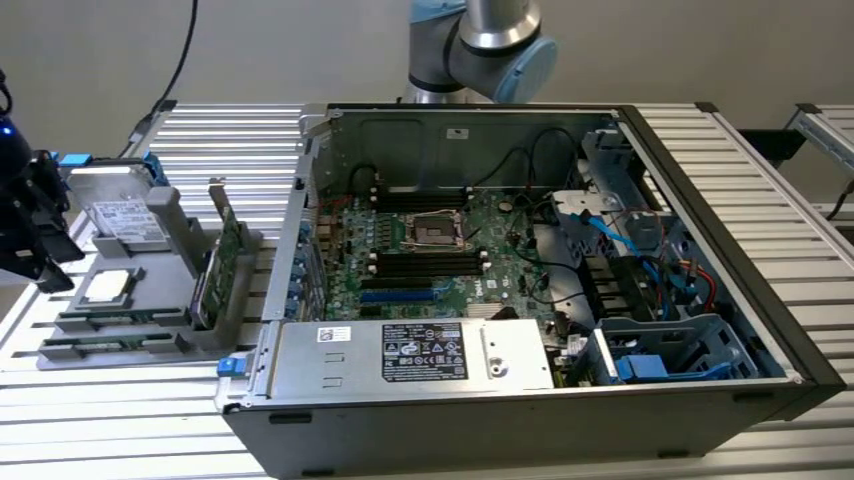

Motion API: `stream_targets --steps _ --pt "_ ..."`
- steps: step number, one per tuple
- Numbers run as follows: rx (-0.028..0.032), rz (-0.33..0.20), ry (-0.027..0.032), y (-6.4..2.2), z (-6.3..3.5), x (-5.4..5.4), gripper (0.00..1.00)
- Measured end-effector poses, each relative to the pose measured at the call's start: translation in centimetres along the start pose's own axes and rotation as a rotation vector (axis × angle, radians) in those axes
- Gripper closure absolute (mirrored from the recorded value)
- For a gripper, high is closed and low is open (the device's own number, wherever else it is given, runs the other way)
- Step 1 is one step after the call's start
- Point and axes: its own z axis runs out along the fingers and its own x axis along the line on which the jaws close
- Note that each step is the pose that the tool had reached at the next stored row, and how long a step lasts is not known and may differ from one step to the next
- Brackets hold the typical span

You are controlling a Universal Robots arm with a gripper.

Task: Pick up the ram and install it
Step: 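Pick up the ram and move it above insertion slot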

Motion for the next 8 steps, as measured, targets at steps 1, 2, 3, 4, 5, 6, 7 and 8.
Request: stream_targets --steps 1,2,3,4,5,6,7,8 --pt "0.0005 0.0 0.0 0.0 0.17 0.0 0.58" --pt "0.001 0.001 0.0 0.0 0.36 0.1 0.58" --pt "0.0012 0.003 0.0001 0.0 0.54 0.1 0.58" --pt "0.0013 0.004 0.0001 0.0 0.72 0.1 0.58" --pt "0.0015 0.007 0.0 -0.01 0.91 0.1 0.58" --pt "0.0015 0.01 0.0 -0.02 1.09 0.1 0.58" --pt "0.0015 0.015 -0.0002 -0.02 1.27 0.1 0.58" --pt "0.0016 0.021 -0.0004 -0.03 1.46 0.1 0.58"
